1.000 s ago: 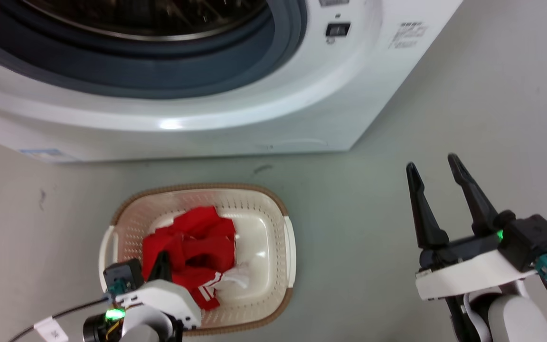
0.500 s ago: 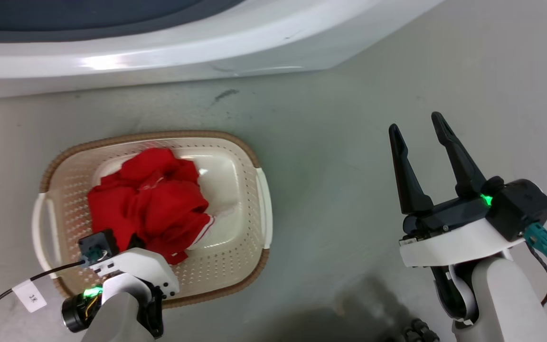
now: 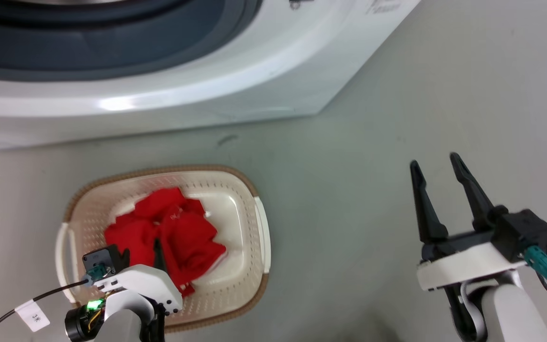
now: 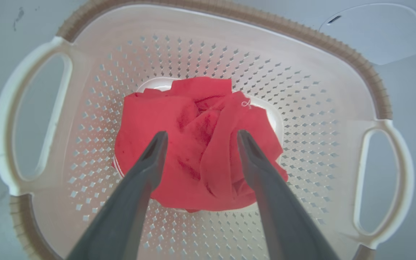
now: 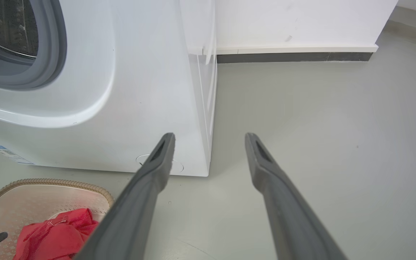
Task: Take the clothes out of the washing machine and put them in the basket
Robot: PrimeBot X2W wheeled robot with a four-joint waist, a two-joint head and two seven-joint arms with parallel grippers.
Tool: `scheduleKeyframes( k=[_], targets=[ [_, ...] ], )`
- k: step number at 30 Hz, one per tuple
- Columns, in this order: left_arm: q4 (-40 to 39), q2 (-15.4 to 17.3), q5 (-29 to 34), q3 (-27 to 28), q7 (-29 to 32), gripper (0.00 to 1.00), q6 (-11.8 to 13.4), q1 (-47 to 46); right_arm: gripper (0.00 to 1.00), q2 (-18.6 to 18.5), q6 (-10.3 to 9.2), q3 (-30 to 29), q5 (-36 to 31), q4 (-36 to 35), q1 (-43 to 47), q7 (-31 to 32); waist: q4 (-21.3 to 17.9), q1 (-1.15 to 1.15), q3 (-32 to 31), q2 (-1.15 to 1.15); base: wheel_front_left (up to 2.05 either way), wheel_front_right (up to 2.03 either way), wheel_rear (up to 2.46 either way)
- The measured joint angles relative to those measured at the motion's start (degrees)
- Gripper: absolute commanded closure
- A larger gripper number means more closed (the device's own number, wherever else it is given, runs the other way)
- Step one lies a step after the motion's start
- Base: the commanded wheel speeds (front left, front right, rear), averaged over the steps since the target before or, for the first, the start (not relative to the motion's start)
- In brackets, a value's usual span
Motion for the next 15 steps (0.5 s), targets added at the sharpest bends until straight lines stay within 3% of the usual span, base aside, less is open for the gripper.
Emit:
scheduleKeyframes(
  k=[8,15],
  targets=[
    [-17.15,-0.23,0.22,-3.12,0.0,0.0,-1.15,7.7,0.0,0.0,0.0,-4.55,-1.46,-2.72,6.1,2.21,1.9,-0.01,-11.58,0.0,0.0,0.0,0.0],
    [-30.76,-0.32,2.13,-7.48,0.0,0.0,1.19,12.69,0.0,-0.01,0.0,-6.32,-2.16,-6.21,9.47,4.0,3.58,-0.02,-19.78,0.0,0.0,0.0,0.0]
  ],
)
